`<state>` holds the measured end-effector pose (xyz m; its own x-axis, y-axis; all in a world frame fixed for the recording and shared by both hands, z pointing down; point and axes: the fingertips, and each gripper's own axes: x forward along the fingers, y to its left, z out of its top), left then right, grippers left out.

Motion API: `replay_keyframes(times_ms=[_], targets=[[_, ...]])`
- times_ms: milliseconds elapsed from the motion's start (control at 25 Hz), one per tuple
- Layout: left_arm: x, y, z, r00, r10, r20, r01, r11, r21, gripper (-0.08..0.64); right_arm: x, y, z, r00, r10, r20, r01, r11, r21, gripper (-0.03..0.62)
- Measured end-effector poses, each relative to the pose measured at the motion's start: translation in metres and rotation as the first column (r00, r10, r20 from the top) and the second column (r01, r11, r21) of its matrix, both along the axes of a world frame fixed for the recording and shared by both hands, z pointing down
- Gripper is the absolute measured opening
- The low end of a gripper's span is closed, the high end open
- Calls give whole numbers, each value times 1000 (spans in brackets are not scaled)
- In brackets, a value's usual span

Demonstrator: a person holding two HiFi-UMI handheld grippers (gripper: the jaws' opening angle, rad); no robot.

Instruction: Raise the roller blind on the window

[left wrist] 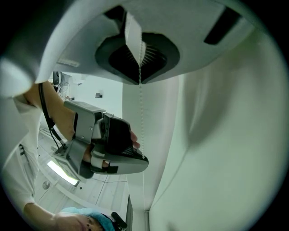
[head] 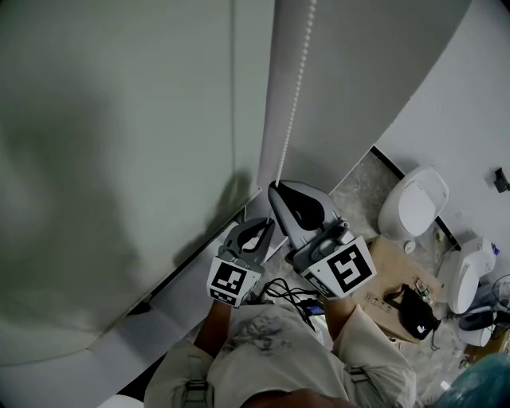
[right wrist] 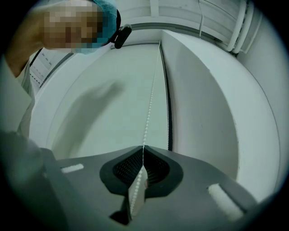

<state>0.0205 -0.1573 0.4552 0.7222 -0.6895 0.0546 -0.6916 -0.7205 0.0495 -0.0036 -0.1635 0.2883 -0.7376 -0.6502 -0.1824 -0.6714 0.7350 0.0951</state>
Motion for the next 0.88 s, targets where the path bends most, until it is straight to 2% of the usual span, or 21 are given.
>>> replay_keyframes(times_ms=[160,320,520,640,880], targets=[[-3,-3,1,1000,1,-1,-1,1000,-16,20,-1,-2,-8,999,6,38,-7,1000,19,12],[-8,-1,6,1000,3,-9,-3,1000,-26,20,-3,1,-4,999,13,31,-14,999,37,11],[-11,-1,33,1000,2,23,0,998,-56,20,-4,2,29,1000,15,-21,-15,1000,0,11],[-15,2,45,1000,-3,30,5,997,-75,20,-6,3,41,1000,7,-18,-8,1000,-26,11],[-19,10,72,999,4,31,0,994,-110,20,-10,8,58,1000,4,2,-4,1000,-16,11]])
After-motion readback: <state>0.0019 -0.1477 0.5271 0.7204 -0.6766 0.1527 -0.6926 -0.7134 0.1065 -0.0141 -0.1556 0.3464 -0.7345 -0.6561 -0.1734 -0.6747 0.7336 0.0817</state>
